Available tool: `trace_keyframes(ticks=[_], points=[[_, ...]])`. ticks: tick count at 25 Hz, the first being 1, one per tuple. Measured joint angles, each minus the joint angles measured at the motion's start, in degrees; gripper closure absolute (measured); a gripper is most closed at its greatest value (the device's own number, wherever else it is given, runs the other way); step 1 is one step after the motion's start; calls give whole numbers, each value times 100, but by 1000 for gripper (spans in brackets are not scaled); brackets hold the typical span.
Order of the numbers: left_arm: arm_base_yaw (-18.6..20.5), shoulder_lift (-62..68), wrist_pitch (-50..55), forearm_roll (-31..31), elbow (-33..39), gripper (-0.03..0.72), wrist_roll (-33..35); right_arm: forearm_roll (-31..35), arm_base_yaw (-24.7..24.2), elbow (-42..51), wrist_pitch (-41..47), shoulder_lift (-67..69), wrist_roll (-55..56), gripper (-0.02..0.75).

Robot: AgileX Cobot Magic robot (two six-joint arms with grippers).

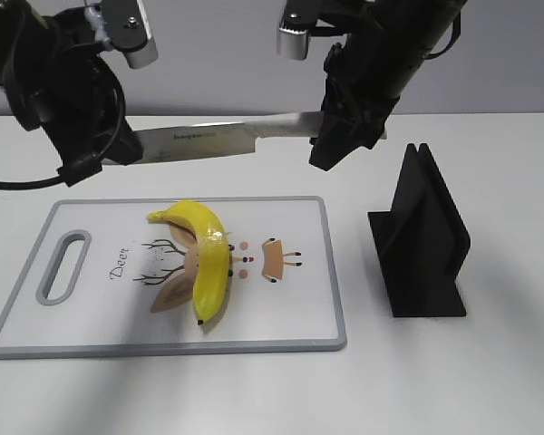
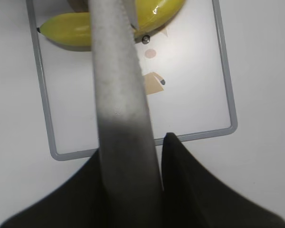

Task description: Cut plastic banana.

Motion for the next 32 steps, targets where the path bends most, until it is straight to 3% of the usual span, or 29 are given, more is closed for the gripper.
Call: trace_keyframes(ticks=[4,7,10,12,16,23,26,32], points=[[7,0,-101,6,0,585,-35,-18,0,0,-19,0,25,514],[72,-1,-158,81,0,348,-117,-128,-36,0,42,0,123,569],[78,-18,-200,87,0,108,-139,-344,-85,1,-66,0,291,571],[78,-22,-255,82,0,39,-203,-378,-104,1,-78,0,324,571],[78,-30,-234,240,-84,15,-1147,-378,-104,1,-83,0,401,571],[228,-355,622,1667,-555,46,-4436,-581,-104,-159,-72,-155,1304,571],[577,-549,1412,1650,-677,54,-5059,-613,-104,-178,26,-273,1932,571],[1339,-1061,2110,1166,-622,82,-5328,-421,-104,-109,178,-622,3225,571]])
